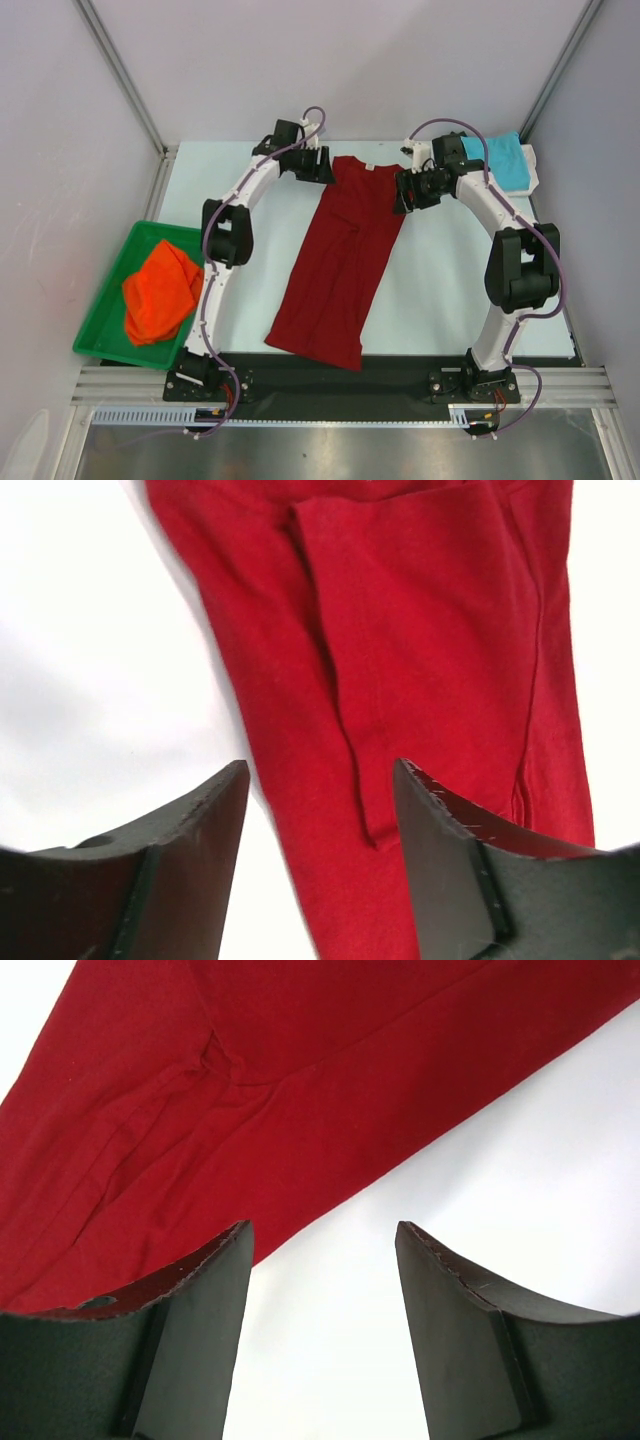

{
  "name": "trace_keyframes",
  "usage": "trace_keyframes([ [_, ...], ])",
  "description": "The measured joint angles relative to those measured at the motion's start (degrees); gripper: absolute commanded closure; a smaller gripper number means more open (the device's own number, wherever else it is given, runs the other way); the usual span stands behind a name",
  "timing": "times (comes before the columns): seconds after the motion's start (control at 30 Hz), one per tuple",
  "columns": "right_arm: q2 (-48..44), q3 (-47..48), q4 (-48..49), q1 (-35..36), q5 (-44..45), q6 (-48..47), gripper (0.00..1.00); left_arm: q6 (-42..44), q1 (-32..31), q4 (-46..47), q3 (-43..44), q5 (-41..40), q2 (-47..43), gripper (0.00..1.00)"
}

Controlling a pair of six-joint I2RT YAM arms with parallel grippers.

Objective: Fold and stack the t-shirts
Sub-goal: Fold the tshirt

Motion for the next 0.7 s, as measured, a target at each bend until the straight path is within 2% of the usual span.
trace_keyframes([
  [0.43,0.63,0.5,0.02,1.55,1.36,-0.39,0.35,-1.31,1.27,1.88,-0.33,4.15,4.31,0.45],
  [0.6,2.38,1.66,0.0,2.1,1.79,-0.5,0.34,-1.57,1.22,3.19,-0.33,5.46,4.94,0.56],
  [0.7,3.39,2.47,0.04,2.23,2.16,-0.68,0.34,-1.88,1.16,3.91,-0.33,6.4,5.38,0.71],
])
